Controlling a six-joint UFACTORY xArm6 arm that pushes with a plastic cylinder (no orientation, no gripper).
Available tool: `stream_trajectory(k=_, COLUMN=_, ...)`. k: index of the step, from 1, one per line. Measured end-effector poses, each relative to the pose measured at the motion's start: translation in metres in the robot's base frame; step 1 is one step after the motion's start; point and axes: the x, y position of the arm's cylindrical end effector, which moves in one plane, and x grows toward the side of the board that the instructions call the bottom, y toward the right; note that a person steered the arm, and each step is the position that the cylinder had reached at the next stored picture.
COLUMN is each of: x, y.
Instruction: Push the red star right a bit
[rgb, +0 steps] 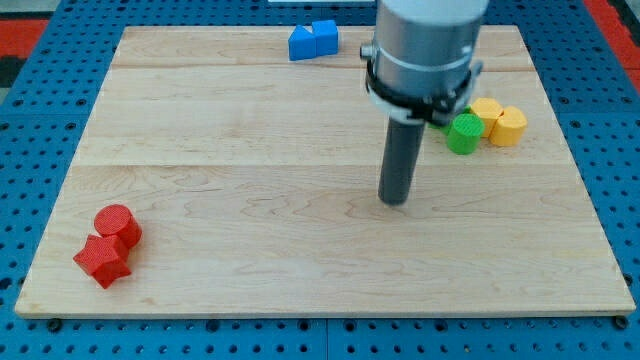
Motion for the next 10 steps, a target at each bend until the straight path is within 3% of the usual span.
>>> stream_trajectory(k=1, x=0.052, y=-0.01)
stream_trajectory(k=2, x=0.107, y=-0.057)
stream_trajectory(k=4, x=0.107, y=-0.085)
stream_trajectory(k=8, x=0.107, y=-0.326)
stream_trajectory(k=9, x=0.077, y=-0.351)
stream_trajectory(k=10, x=0.057, y=-0.334)
